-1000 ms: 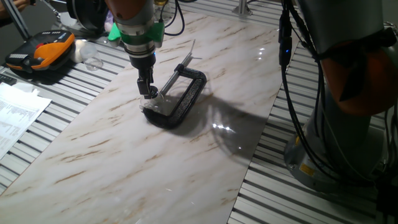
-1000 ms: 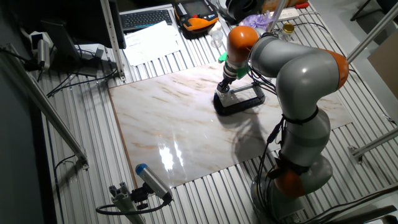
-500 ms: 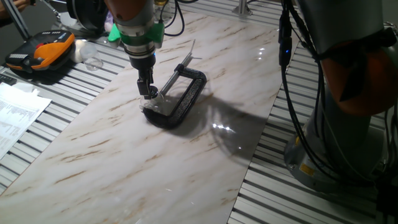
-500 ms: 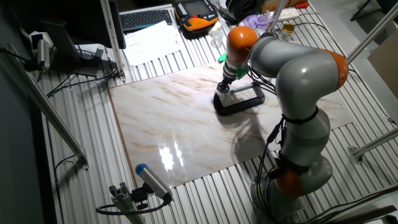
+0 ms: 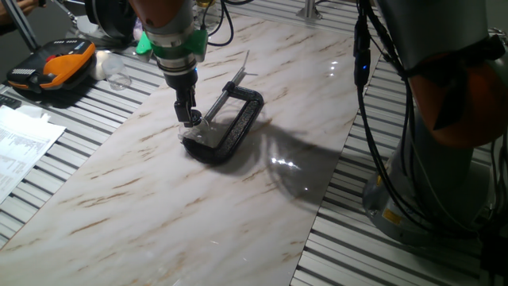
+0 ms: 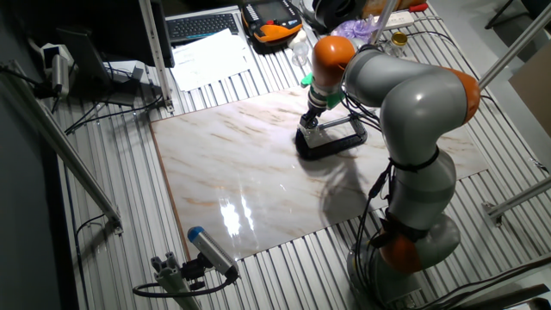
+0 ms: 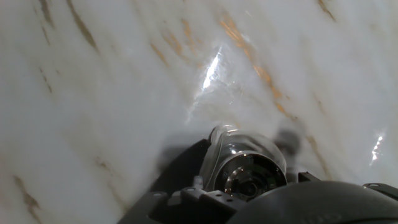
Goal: Screw the lid onto the jar
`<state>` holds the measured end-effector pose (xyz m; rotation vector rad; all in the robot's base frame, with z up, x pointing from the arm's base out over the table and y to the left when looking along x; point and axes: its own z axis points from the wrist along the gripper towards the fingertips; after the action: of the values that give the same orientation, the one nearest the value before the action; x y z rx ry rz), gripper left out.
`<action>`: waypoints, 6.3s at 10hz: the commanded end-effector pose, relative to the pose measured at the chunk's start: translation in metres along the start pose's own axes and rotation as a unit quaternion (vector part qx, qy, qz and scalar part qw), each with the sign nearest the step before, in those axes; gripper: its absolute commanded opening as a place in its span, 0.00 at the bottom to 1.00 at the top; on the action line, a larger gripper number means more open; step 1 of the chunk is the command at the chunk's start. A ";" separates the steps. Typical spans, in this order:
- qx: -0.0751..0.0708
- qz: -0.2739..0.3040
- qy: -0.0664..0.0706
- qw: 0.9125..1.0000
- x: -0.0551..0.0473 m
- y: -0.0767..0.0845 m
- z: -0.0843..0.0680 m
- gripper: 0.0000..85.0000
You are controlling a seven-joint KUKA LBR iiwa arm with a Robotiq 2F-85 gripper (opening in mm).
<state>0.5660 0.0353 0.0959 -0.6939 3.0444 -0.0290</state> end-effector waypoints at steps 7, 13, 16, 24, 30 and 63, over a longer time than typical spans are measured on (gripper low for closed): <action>-0.002 0.000 -0.001 1.000 0.000 0.000 0.002 0.80; 0.000 0.000 -0.001 1.000 0.000 0.000 0.004 0.80; 0.000 0.000 -0.001 1.000 0.000 0.002 0.007 0.80; 0.002 0.000 -0.002 1.000 0.002 0.002 0.005 0.80; 0.002 0.000 -0.002 1.000 0.002 0.002 0.006 0.80; -0.001 0.155 0.007 0.988 0.002 0.001 0.009 0.60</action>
<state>0.5633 0.0354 0.0868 -0.2129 3.1285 -0.0271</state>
